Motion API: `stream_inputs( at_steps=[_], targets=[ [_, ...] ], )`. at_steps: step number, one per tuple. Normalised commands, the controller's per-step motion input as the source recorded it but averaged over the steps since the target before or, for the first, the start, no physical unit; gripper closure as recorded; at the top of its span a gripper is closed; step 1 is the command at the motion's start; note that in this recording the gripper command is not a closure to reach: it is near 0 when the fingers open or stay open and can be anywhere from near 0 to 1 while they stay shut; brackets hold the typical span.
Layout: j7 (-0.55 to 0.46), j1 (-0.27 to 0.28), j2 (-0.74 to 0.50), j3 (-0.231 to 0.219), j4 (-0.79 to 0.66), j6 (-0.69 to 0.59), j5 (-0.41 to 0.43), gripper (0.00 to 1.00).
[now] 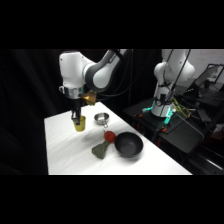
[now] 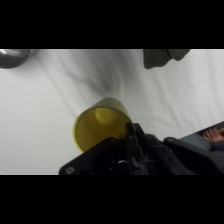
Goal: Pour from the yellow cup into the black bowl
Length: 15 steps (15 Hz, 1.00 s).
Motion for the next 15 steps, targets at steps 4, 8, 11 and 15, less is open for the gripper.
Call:
stream_inputs(
  at_steps=[4,8,11,15],
  targets=[
    [0.00,-0.066,0.20,0.052,0.22,0.08,0.289,0.18],
    [0.05,-0.009,0.18,0.029,0.13,0.10,0.157,0.18],
    [0.05,0.017,0.12,0.011,0.09,0.10,0.121,0.18],
    [0.06,0.044,0.05,-0.012,0.08,0.07,0.089,0.18]
  ],
)
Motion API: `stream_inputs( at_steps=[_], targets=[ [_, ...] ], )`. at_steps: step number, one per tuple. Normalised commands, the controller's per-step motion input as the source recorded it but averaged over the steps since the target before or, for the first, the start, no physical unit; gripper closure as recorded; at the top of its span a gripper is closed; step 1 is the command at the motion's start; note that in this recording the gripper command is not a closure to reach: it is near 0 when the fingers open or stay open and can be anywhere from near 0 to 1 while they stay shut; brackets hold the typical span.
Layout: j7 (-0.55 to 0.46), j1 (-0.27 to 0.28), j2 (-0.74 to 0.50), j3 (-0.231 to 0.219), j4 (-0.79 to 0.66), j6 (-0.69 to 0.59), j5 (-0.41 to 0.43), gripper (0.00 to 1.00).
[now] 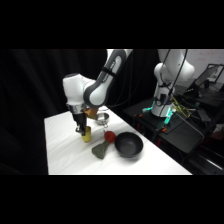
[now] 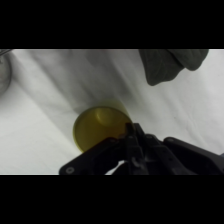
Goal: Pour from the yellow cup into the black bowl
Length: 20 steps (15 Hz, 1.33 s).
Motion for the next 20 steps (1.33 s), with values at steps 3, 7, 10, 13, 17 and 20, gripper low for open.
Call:
stream_inputs(
  at_steps=[3,7,10,13,17,20],
  targets=[
    [0.07,0.059,0.01,-0.028,0.05,0.09,0.073,0.18],
    [0.05,0.038,0.01,-0.033,0.02,0.09,0.083,0.00],
    [0.08,0.074,-0.04,-0.084,-0.02,0.07,0.020,0.00],
    [0.16,0.131,-0.05,-0.138,-0.01,0.03,-0.060,0.00],
    [0.13,0.113,-0.11,-0.087,-0.04,-0.02,-0.047,0.00],
    [0.06,0.082,-0.33,-0.052,-0.11,-0.16,-0.037,0.00]
  ],
)
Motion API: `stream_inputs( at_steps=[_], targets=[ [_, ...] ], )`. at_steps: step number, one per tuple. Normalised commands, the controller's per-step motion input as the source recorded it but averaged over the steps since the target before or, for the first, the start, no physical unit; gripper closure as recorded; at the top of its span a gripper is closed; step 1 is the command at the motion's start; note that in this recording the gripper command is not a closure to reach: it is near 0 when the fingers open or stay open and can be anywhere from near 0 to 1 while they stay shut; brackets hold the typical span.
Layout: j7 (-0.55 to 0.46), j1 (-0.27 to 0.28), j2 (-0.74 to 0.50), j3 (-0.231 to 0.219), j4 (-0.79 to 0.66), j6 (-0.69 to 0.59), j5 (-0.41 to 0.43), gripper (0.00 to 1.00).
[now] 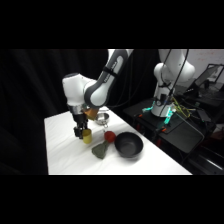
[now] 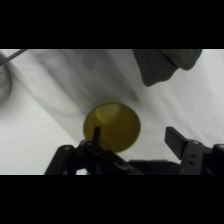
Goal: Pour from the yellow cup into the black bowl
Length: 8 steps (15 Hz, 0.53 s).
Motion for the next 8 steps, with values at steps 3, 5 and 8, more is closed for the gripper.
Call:
stream_inputs(
  at_steps=[3,5,8],
  targets=[
    [0.10,0.105,-0.57,-0.101,-0.21,-0.26,-0.127,0.00],
    [0.08,0.058,-0.71,-0.072,-0.20,-0.47,-0.146,0.00],
    [0.11,0.046,-0.70,-0.050,-0.16,-0.45,-0.218,0.00]
  ],
)
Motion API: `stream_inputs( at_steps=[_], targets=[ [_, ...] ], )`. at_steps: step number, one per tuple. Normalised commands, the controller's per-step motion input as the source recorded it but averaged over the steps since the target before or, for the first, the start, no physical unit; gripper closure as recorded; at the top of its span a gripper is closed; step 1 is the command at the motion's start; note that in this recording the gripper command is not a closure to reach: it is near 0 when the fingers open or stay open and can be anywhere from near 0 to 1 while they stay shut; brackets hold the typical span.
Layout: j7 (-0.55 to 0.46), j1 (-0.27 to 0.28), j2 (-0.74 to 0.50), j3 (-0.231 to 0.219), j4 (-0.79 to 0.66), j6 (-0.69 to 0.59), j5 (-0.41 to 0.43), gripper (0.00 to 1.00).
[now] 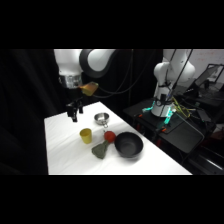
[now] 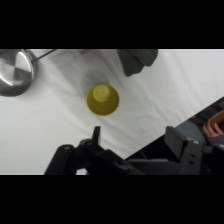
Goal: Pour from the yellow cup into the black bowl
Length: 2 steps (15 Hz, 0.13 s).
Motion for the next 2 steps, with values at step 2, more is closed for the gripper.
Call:
stream_inputs(
  at_steps=[2],
  targets=[
    [0.14,0.031,-0.47,0.008,-0.08,-0.34,-0.245,0.00]
  ],
)
